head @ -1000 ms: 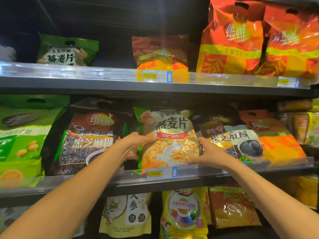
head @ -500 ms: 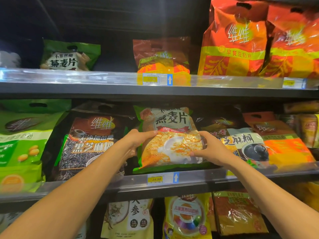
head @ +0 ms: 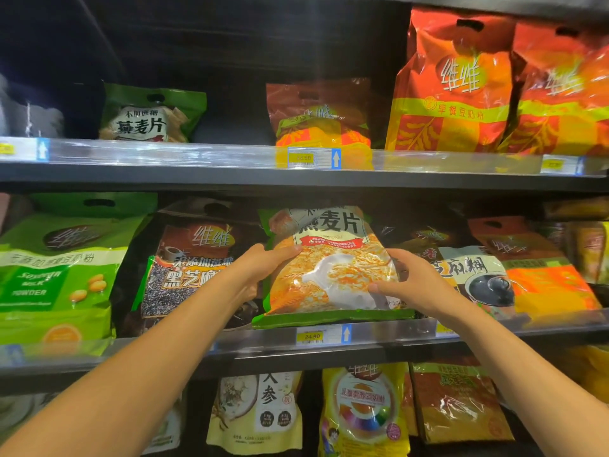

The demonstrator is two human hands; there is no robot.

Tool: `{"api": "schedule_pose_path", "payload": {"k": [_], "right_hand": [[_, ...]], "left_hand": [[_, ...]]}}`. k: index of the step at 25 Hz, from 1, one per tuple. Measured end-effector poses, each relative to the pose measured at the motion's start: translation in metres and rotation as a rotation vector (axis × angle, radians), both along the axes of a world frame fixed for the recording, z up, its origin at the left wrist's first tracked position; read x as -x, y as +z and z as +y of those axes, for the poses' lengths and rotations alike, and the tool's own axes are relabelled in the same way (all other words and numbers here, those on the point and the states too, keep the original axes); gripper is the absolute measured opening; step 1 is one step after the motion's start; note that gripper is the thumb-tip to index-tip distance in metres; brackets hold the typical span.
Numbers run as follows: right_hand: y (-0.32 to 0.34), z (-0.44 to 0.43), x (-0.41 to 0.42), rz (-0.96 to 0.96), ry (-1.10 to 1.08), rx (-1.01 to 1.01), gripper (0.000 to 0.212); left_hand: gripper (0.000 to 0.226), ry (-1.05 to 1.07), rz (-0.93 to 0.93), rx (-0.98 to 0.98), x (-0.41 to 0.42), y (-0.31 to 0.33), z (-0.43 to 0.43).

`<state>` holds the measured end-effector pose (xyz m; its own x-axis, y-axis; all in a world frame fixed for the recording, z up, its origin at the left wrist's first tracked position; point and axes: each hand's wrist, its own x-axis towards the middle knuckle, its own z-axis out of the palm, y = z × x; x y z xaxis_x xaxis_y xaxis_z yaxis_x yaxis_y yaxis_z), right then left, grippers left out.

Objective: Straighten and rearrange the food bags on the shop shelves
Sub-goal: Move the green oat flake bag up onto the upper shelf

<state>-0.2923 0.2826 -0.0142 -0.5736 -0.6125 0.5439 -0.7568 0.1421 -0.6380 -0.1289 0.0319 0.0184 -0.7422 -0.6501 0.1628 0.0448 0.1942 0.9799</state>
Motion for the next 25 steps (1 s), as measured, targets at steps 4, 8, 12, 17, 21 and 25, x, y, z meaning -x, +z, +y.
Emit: {"api": "schedule_pose_path", "payload": {"k": [4, 8, 12, 17, 21, 25], "right_hand": [[0.002, 0.013, -0.026, -0.006, -0.015, 0.002, 0.053], [0.004, 0.026, -0.053, -0.009, -0.037, 0.015, 0.057], [-0.001, 0.032, -0.09, -0.016, -0.062, 0.016, 0.062], [-0.011, 0.027, -0.143, -0.027, -0.073, 0.009, 0.064], [-0.015, 0.015, -0.193, -0.037, -0.073, -0.002, 0.06], [-0.02, -0.001, -0.239, 0.01, -0.095, -0.004, 0.061]], "left_hand": [[0.127, -0.064, -0.011, -0.015, -0.015, 0.0, -0.002], [0.066, -0.144, -0.004, 0.018, -0.048, 0.005, 0.017], [0.045, -0.178, -0.022, 0.033, -0.08, 0.001, 0.022], [0.045, -0.179, -0.034, 0.085, -0.127, -0.003, 0.014], [0.037, -0.162, 0.005, 0.13, -0.177, -0.008, 0.005], [0.043, -0.232, 0.114, 0.078, -0.226, -0.018, -0.008]]}}
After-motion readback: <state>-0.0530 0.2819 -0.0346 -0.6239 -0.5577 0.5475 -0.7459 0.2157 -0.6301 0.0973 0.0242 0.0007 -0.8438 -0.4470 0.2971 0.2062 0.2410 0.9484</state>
